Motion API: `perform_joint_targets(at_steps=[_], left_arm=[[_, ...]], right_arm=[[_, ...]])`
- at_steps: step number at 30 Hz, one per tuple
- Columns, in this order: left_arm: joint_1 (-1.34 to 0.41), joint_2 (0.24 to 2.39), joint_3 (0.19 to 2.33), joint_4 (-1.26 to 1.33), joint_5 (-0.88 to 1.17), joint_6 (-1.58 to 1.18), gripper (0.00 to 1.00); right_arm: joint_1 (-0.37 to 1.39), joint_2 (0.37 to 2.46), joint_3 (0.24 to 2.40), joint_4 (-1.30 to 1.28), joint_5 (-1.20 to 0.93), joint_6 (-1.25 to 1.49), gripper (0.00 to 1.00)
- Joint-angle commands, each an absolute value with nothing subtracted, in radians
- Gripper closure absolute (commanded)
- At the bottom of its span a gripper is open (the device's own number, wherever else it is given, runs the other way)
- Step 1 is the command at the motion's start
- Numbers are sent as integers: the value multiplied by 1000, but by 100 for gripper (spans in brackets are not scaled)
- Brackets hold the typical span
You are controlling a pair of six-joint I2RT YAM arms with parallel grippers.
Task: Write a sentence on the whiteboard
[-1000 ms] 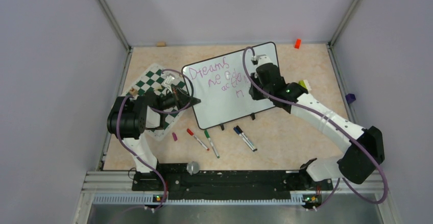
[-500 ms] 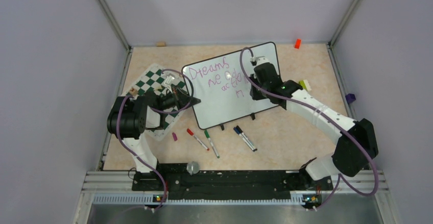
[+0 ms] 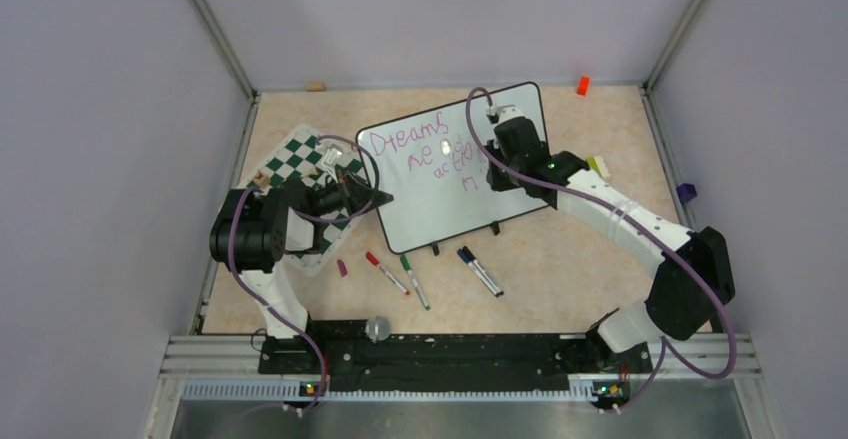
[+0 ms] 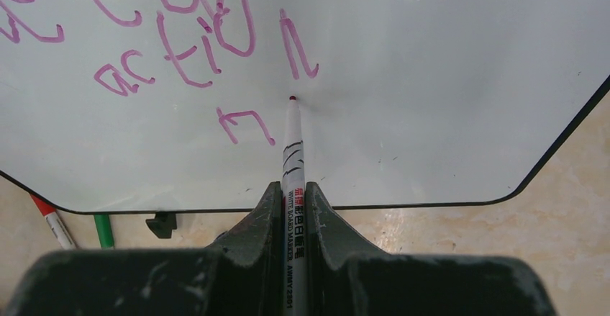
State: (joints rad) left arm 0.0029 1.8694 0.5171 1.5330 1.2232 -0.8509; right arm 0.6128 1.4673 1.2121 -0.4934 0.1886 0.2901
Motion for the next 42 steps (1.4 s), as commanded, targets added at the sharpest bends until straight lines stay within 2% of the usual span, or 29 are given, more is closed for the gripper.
perform_joint_targets(at_steps=[1, 9, 17, 26, 42], left_arm=[[-7, 1875, 517, 1620, 1320, -777, 100], [-6, 1872, 512, 1620, 1319, -774, 100], [-7, 1875, 517, 1620, 1319, -776, 100], [-6, 1874, 515, 1620, 1318, -775, 100], [-7, 1873, 515, 1620, 1319, -773, 100]], right_arm=[[606, 1487, 1257, -457, 171, 285, 100], [606, 1461, 1191, -462, 119, 305, 100], [606, 1439, 1165, -509, 161, 299, 100], [588, 1482, 1245, -543, 257, 293, 100], [586, 1506, 1291, -469, 163, 289, 100]])
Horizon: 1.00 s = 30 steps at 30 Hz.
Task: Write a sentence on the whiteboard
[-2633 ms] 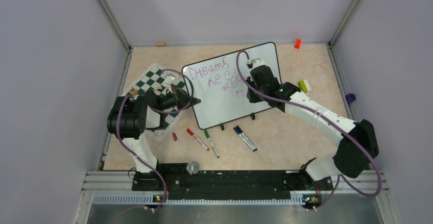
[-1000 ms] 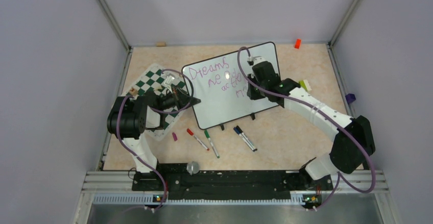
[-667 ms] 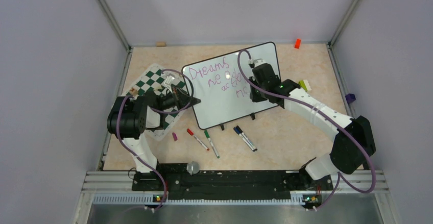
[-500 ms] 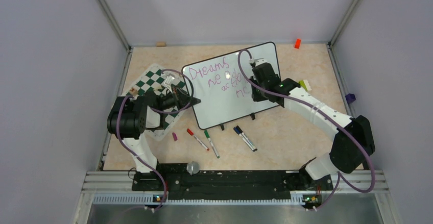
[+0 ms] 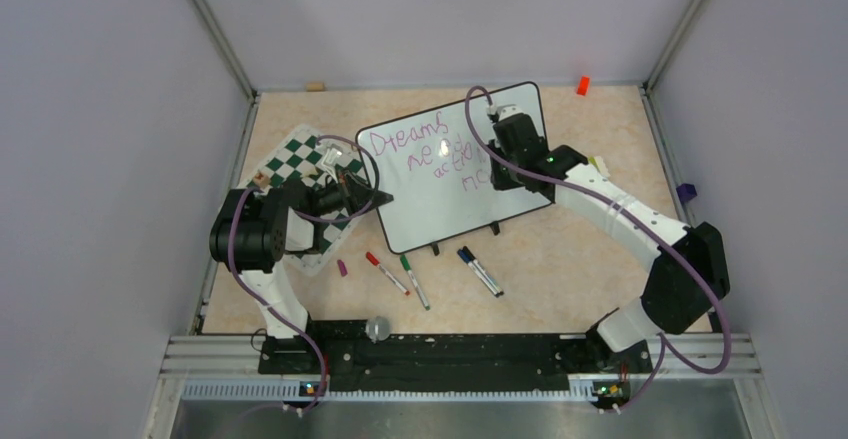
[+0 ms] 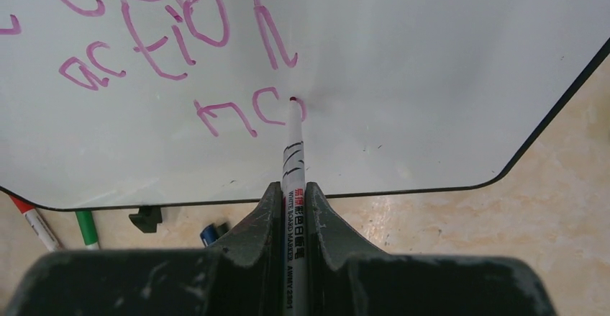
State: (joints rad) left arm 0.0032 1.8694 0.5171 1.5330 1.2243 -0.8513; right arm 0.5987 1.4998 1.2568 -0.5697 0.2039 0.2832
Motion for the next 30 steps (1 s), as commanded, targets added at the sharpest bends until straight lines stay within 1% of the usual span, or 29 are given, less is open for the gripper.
perform_joint_targets(at_steps=[1, 10, 21, 30], left_arm=[[-7, 1874, 517, 1620, 1319, -773, 100], [-6, 1873, 518, 1620, 1319, -773, 100], [-6, 1876, 520, 1620, 1320, -775, 100], [-6, 1875, 521, 1620, 1319, -778, 100]], right_arm=[[586, 1504, 1290, -463, 155, 293, 100], [586, 1473, 1261, -416, 114, 304, 100], [582, 1367, 1247, -469, 174, 306, 100], [520, 1340, 1188, -485, 178, 321, 100]])
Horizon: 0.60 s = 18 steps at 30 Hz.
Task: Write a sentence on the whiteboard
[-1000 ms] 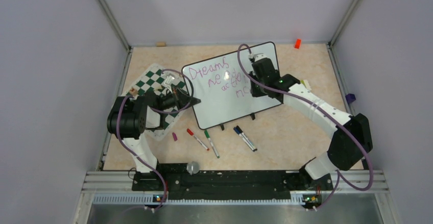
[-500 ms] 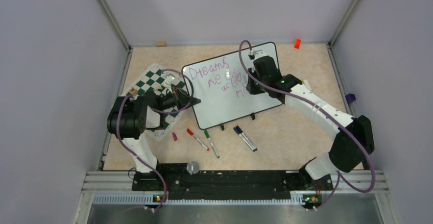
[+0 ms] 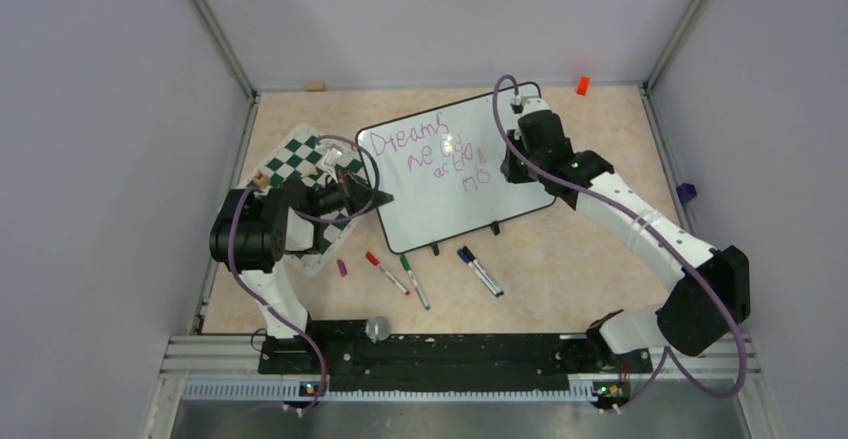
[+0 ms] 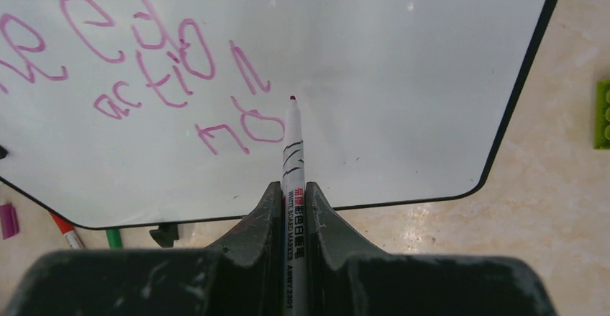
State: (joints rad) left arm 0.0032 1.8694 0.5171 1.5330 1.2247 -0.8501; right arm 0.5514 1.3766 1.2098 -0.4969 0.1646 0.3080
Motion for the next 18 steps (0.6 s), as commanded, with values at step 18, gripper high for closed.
perform_joint_targets(at_steps=[18], left_arm=[[-6, 1874, 517, 1620, 1318, -781, 100]], right_arm=[[514, 1377, 1172, -440, 115, 324, 100]])
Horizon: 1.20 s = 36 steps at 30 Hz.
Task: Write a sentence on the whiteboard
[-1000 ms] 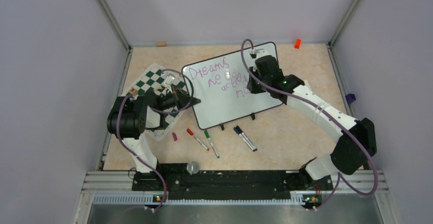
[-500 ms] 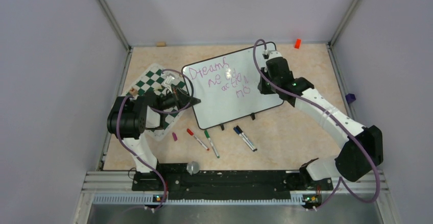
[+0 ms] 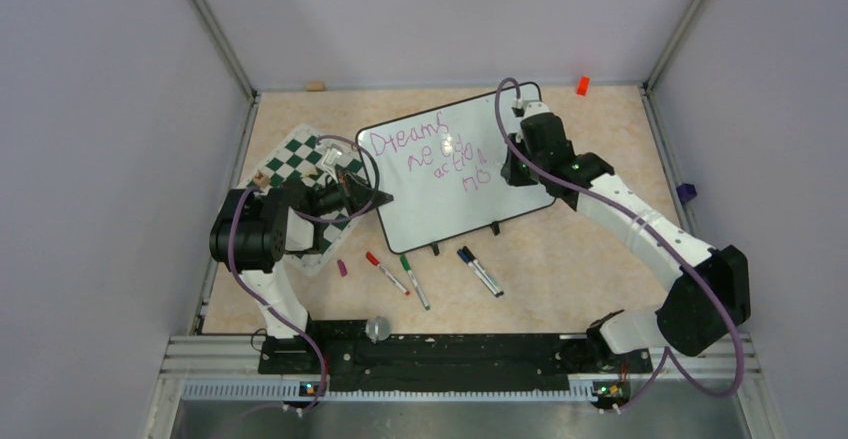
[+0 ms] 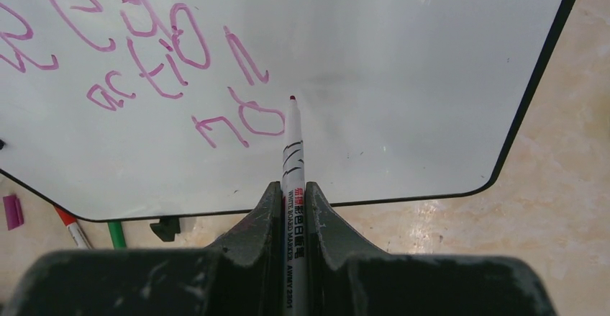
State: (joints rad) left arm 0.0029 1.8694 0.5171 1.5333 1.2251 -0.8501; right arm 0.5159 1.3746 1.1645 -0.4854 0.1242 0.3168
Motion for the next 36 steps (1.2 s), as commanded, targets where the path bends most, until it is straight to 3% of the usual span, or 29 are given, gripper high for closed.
perform_joint_targets(at_steps=[1, 27, 36], left_arm=[[-7, 1873, 517, 1620, 1319, -781, 100], [-7, 1875, 518, 1620, 1318, -779, 100], [-7, 1878, 522, 1620, 1320, -779, 100]], right_arm=[[514, 1382, 1174, -440, 116, 324, 100], [515, 1385, 1085, -438, 140, 353, 100], [512, 1448, 1179, -457, 198, 324, 100]])
